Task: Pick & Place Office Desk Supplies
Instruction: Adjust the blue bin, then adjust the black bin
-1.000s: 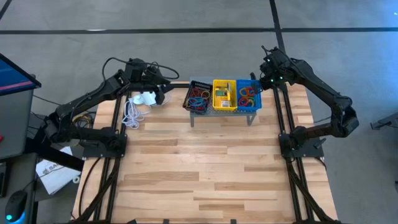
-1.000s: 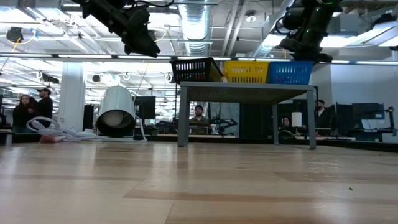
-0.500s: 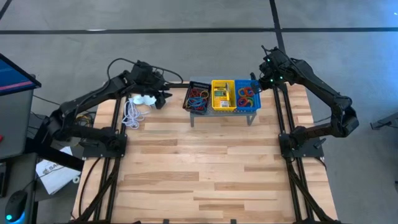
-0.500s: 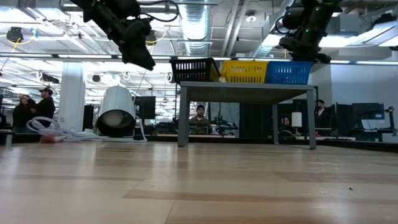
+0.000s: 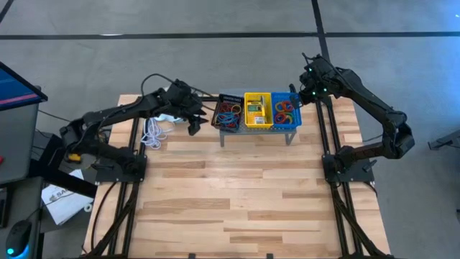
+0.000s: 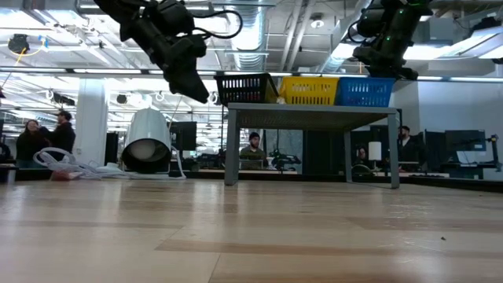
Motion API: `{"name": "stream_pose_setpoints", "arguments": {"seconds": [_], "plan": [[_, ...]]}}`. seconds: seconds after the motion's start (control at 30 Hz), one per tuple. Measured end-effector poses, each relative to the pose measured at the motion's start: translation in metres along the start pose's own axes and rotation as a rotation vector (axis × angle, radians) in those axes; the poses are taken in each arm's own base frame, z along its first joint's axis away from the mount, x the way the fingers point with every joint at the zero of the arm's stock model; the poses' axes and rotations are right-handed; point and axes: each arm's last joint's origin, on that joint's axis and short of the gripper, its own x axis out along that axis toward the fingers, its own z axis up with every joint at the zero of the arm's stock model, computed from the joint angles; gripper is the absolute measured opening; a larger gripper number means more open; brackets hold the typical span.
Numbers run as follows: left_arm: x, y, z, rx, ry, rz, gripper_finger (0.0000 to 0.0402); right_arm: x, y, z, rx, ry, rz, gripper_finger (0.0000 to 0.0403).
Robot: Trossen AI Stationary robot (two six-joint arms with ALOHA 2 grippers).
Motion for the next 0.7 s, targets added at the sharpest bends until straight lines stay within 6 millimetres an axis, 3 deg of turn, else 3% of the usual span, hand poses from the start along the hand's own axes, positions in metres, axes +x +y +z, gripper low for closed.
{"name": "stream_pose_setpoints", "arguments": {"seconds": [0.7], "plan": [[0.008, -0.019, 0.011, 0.059, -0.076, -0.063, 0.0163, 0.000, 0.000, -0.002, -0.002, 0.023, -0.003, 0.0000]]}}
